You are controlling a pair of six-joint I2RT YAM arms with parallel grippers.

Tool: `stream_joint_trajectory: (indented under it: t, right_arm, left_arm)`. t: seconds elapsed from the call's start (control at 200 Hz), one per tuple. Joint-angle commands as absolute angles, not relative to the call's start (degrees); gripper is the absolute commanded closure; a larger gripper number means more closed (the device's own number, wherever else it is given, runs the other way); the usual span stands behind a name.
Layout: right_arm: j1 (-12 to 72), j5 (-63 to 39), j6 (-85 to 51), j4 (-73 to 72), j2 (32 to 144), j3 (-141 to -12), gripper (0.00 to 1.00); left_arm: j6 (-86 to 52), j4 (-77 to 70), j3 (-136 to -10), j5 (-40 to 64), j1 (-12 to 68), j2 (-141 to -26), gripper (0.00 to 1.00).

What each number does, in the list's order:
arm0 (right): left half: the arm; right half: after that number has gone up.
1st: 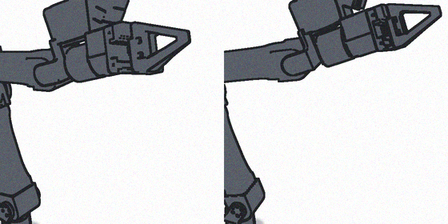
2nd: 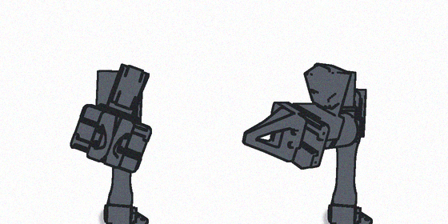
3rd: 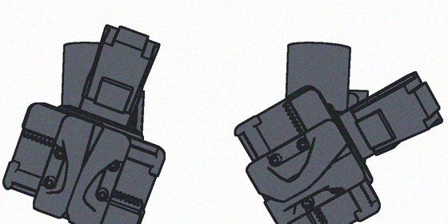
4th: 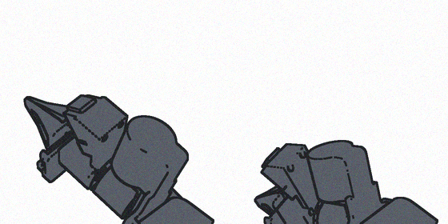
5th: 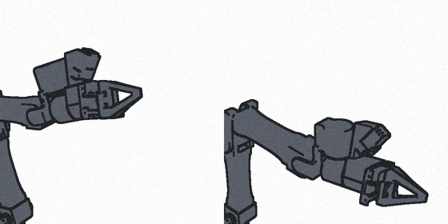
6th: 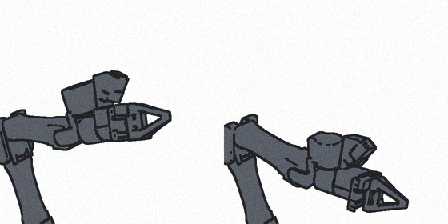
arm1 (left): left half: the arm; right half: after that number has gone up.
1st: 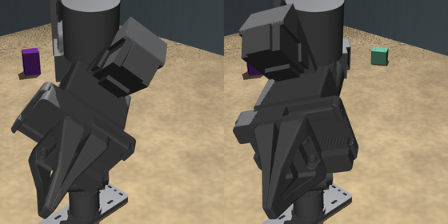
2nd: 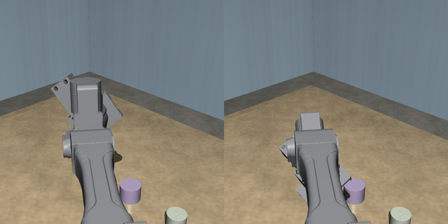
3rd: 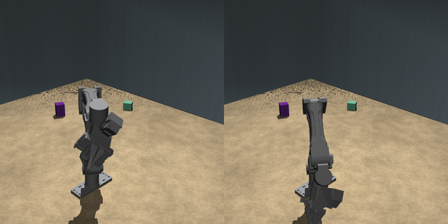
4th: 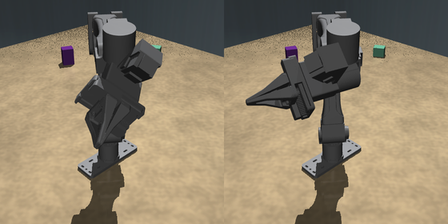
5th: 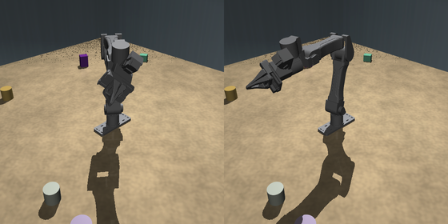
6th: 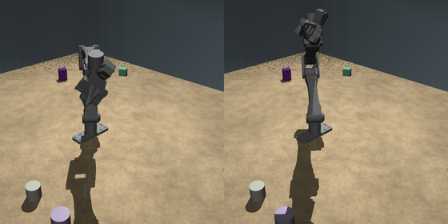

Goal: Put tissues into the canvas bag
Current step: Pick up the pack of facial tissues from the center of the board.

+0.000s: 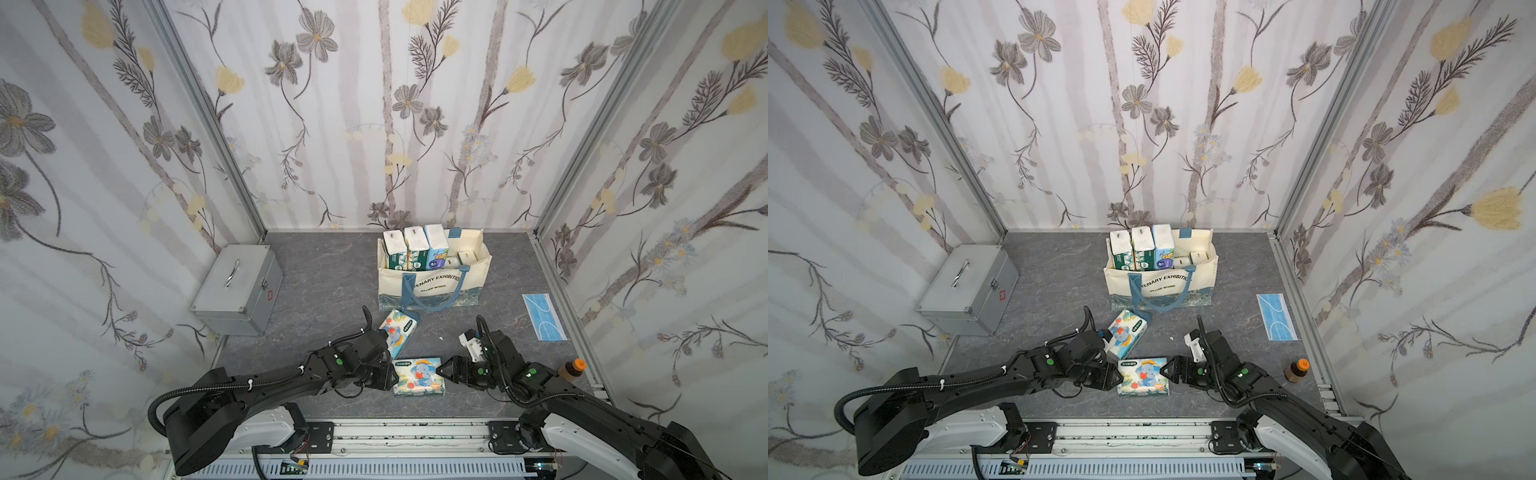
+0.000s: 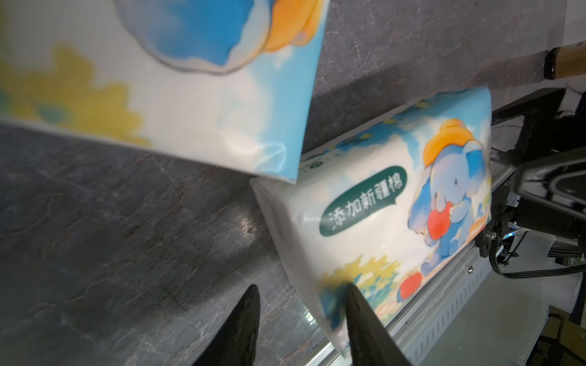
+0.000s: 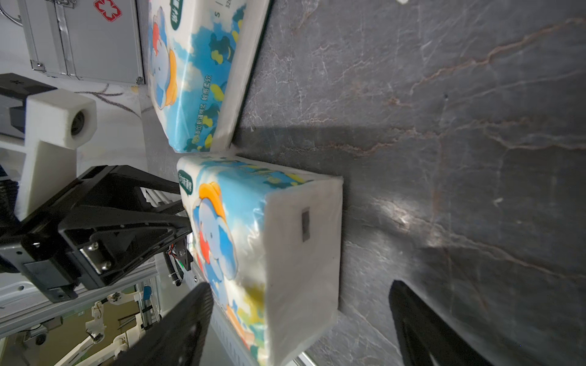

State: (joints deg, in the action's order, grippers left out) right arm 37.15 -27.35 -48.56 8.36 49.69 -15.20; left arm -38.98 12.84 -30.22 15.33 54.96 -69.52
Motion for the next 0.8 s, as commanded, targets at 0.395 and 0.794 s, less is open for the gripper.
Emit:
stream_joint_trajectory:
  t: [0.395, 0.794]
  right_arm:
    - [37.19, -32.20, -51.78, -2.38, 54.46, -14.08, 0.12]
    - [39.27, -37.93, -57.66, -20.54, 65.44, -13.43, 0.13]
  left_arm:
    - [-39.20, 11.58, -26.31, 14.39, 53.88, -67.85, 0.84]
    - [-39.11, 10.99, -25.95, 14.74, 53.74, -67.85, 0.84]
